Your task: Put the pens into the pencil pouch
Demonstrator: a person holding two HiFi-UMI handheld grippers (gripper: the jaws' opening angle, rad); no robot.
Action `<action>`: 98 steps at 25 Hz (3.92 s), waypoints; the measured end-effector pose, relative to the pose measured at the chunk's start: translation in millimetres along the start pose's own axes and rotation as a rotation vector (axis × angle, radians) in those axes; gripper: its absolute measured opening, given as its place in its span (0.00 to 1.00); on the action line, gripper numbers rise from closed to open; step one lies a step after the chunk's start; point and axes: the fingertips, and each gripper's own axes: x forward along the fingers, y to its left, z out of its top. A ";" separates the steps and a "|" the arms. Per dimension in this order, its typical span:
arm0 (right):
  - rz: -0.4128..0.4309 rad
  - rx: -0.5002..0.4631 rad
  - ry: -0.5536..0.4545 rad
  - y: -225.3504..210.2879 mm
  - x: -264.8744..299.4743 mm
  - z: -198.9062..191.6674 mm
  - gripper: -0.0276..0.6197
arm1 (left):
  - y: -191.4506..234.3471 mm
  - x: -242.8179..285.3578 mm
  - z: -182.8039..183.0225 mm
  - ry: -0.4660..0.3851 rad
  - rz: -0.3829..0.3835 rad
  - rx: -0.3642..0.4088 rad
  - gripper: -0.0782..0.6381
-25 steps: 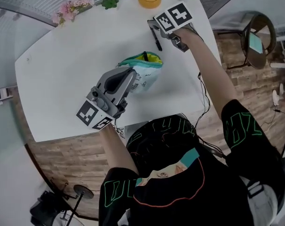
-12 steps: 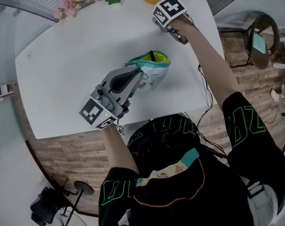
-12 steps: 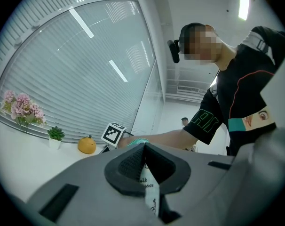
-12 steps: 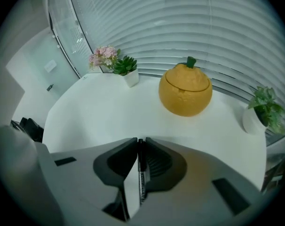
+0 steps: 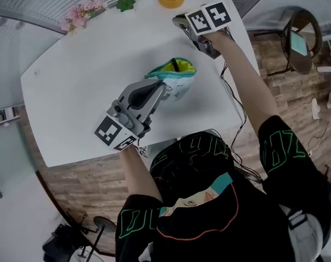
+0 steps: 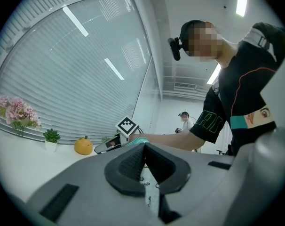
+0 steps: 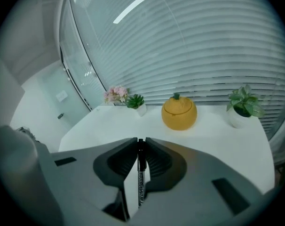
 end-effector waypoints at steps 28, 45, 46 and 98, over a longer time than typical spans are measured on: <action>0.221 0.078 -0.697 110.0 -205.0 80.8 0.13 | -13.8 39.8 14.8 -0.024 -0.117 0.015 0.10; 0.240 0.083 -0.757 128.1 -205.1 29.7 0.13 | -5.4 32.8 39.7 -0.121 -0.090 0.011 0.10; 0.234 0.077 -0.741 128.5 -204.2 25.1 0.13 | -6.0 32.5 40.5 -0.124 -0.090 0.012 0.10; -0.387 -0.130 -0.775 78.6 -238.3 82.1 0.05 | 92.0 17.3 139.0 -0.175 0.745 0.162 0.10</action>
